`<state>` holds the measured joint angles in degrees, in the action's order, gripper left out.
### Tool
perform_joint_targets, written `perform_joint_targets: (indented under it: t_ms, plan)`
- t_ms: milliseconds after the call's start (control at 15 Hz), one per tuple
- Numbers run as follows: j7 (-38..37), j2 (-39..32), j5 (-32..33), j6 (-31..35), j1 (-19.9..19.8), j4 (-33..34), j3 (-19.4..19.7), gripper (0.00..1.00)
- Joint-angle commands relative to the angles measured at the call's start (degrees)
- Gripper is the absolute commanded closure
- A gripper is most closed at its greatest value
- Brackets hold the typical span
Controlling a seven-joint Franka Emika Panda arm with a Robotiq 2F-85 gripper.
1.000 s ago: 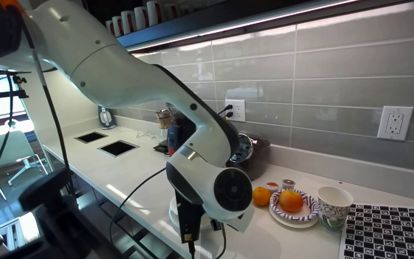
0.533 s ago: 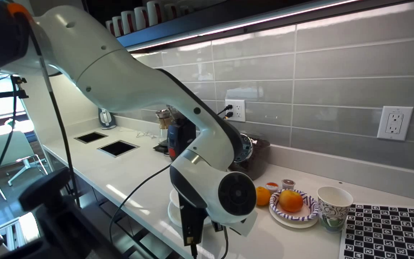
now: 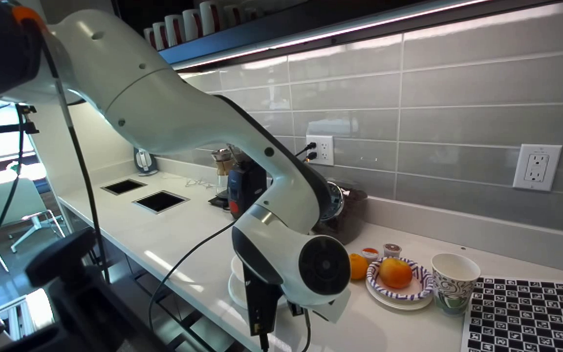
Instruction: Put the plates on the shelf on the counter, then pick up one plate and put it on the shelf
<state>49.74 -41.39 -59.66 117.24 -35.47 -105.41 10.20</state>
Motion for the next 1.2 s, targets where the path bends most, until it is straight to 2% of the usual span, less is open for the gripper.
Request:
perform_joint_targets:
  t_ms: [0, 267, 533, 867, 1133]
  plan:
    - [-0.1, 2.4, 2.0, -0.9, 0.7, -1.0, 1.9, 0.99]
    - [0.9, 7.5, 6.0, 0.1, 1.1, -4.3, 4.9, 0.99]
    - [1.9, 13.9, 13.5, 0.3, 1.0, -7.8, 7.1, 0.99]
    - [6.0, 23.0, 21.2, -0.5, 0.8, -13.9, 7.7, 0.99]
    - [11.7, 30.5, 23.3, -1.1, 0.7, -19.4, 7.8, 0.99]
